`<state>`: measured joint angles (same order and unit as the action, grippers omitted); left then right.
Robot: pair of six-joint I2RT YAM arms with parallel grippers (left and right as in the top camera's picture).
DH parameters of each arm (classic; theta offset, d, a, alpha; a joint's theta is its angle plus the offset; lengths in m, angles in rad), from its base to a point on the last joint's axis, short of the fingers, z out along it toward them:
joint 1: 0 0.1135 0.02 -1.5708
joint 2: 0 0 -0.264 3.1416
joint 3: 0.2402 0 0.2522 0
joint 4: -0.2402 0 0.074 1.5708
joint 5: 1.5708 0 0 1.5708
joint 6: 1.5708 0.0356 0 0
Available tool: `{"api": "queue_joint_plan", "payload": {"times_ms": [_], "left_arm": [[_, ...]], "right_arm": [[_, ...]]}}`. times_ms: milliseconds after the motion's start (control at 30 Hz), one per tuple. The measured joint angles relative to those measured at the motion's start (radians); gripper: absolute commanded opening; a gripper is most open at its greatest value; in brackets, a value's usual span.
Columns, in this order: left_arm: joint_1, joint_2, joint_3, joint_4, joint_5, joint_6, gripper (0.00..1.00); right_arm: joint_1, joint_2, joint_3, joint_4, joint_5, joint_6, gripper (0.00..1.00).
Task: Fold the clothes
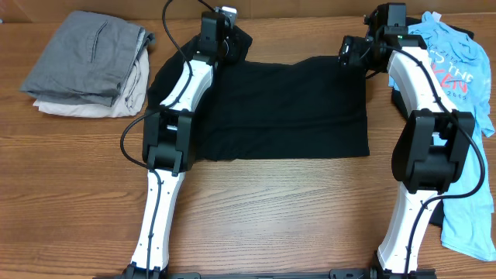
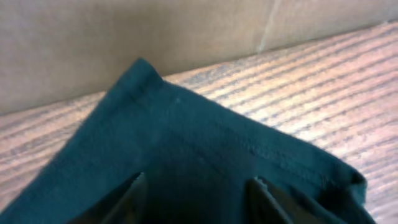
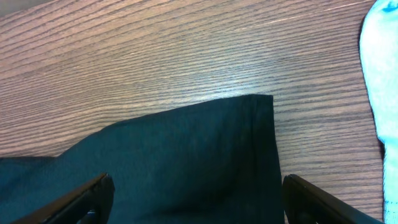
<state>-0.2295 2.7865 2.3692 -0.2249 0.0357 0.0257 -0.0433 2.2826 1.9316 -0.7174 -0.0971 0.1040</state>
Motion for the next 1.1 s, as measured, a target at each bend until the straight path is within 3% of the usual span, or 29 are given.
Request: {"api": "queue_joint_plan", "payload": {"times_ms": [33, 67, 233, 667, 933, 1100], "left_arm": [[0.0, 0.0, 0.006, -0.017, 0.0, 0.005, 0.22], [0.0, 0.0, 0.01, -0.026, 0.002, 0.005, 0.16], [-0.005, 0.0, 0.059, -0.129, -0.008, 0.002, 0.04], [0.026, 0.013, 0.546, -0.639, -0.033, -0.067, 0.04], [0.026, 0.013, 0.591, -0.934, -0.033, -0.076, 0.04], [0.027, 0.013, 0.64, -1.119, -0.033, -0.078, 0.04]], "right_arm": [[0.0, 0.0, 0.0, -0.002, 0.0, 0.0, 0.89], [0.0, 0.0, 0.0, -0.001, 0.0, 0.001, 0.89], [0.0, 0.0, 0.0, -0.009, 0.0, 0.0, 0.89], [0.0, 0.0, 0.0, -0.043, -0.003, 0.0, 0.85], [0.0, 0.0, 0.0, -0.061, -0.005, 0.0, 0.83], [0.0, 0.005, 0.0, 0.039, 0.025, 0.001, 0.81]]}}
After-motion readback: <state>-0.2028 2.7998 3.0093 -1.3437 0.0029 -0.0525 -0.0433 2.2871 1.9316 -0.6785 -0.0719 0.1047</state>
